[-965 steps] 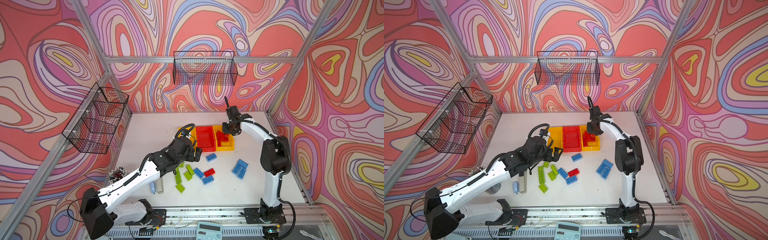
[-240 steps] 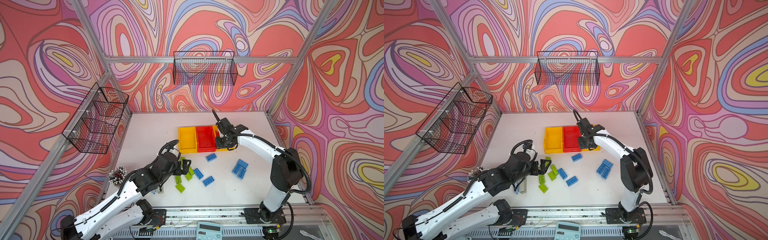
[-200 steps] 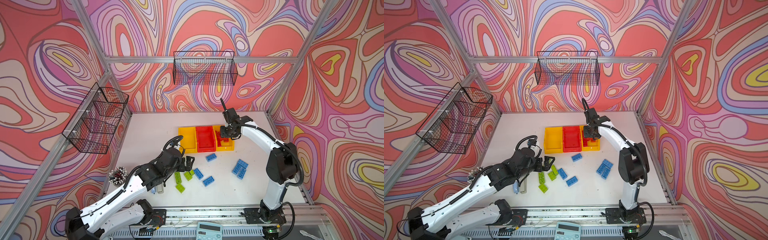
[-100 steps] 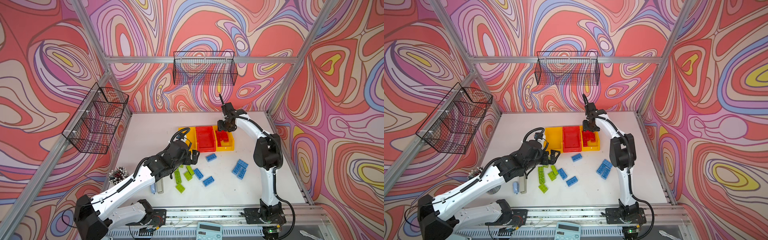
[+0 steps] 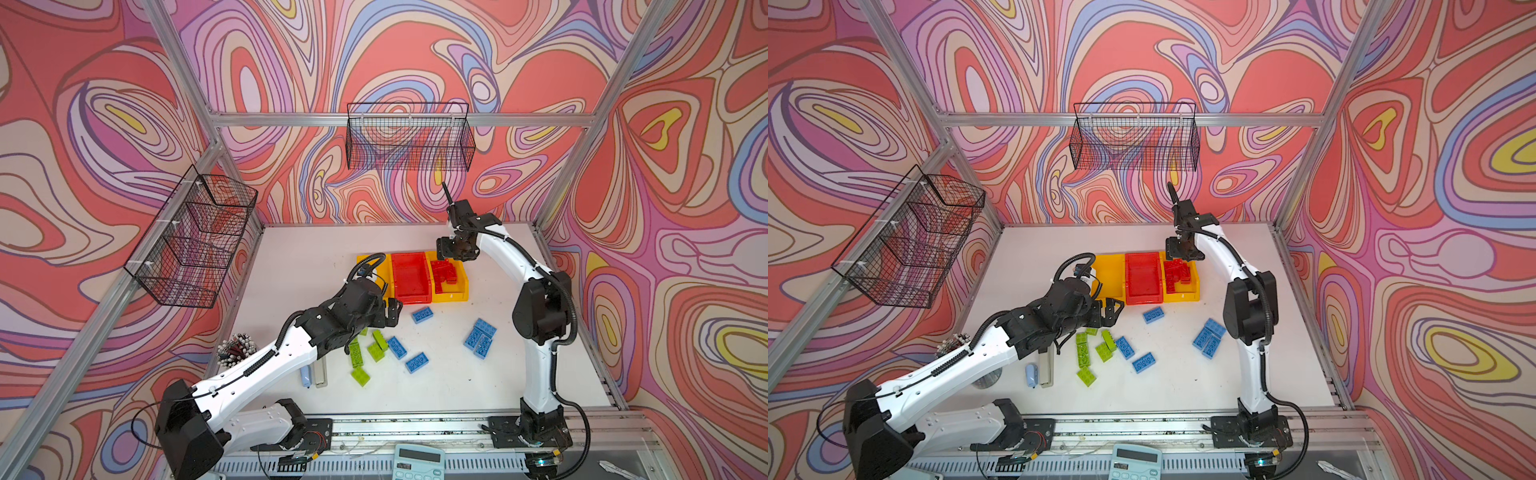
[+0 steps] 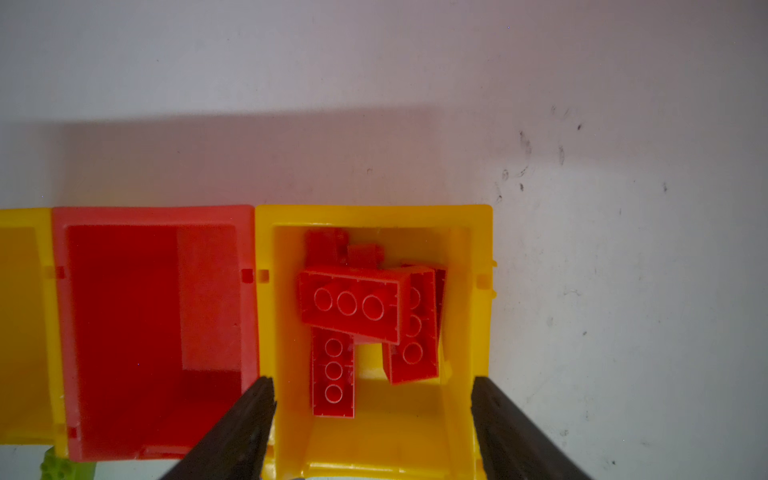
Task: Sort the legos into containers by color
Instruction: 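Carry the red brick into the yellow bin and open the right gripper, then raise the right gripper above the bins while the left gripper reaches a lime-green brick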
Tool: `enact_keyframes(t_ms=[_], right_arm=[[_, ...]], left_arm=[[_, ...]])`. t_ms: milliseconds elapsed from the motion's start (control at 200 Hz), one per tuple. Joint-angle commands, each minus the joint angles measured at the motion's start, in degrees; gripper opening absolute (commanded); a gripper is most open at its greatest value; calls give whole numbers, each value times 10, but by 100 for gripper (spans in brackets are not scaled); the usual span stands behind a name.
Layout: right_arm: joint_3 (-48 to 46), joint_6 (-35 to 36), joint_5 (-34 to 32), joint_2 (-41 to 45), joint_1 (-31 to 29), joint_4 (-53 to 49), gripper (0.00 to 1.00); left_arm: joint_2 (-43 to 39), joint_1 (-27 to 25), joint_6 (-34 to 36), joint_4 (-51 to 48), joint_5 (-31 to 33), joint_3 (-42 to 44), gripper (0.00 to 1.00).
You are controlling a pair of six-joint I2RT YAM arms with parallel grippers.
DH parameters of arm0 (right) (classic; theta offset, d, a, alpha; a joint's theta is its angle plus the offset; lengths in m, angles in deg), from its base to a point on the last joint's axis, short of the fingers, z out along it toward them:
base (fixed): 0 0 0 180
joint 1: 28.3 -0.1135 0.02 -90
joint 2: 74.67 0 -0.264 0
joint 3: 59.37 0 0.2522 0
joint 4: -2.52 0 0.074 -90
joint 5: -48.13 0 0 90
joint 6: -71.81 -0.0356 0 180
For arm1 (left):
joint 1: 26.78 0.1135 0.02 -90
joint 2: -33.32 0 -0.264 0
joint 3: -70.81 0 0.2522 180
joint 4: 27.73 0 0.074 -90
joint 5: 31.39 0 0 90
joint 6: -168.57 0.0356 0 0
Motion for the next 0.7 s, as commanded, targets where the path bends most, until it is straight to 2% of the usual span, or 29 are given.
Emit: enact_keyframes(t_ms=[0,55,65,105,305,451,596,696], right_arm=[[-47,-4,21,73,0,-5,83],[-79,-9,29,101,0,4,85],[-88,-9,31,110,0,5,90],[-112,-12,37,130,0,10,98],[-210,-21,61,224,-2,19,98],[-255,-25,75,273,-7,17,98],[-284,-28,90,312,-10,10,98],[-305,-29,102,336,-10,9,98]], left_arm=[[-10,3,-31,-19,-15,18,100],[-13,3,-50,-23,-26,28,100],[-12,3,-54,-23,-27,31,100],[-15,3,-71,-23,-32,41,100],[-27,-8,-138,-13,-37,91,100],[-9,-10,-171,-33,-15,88,99],[46,-8,-154,-96,19,34,100],[97,9,-125,-133,6,-7,100]])
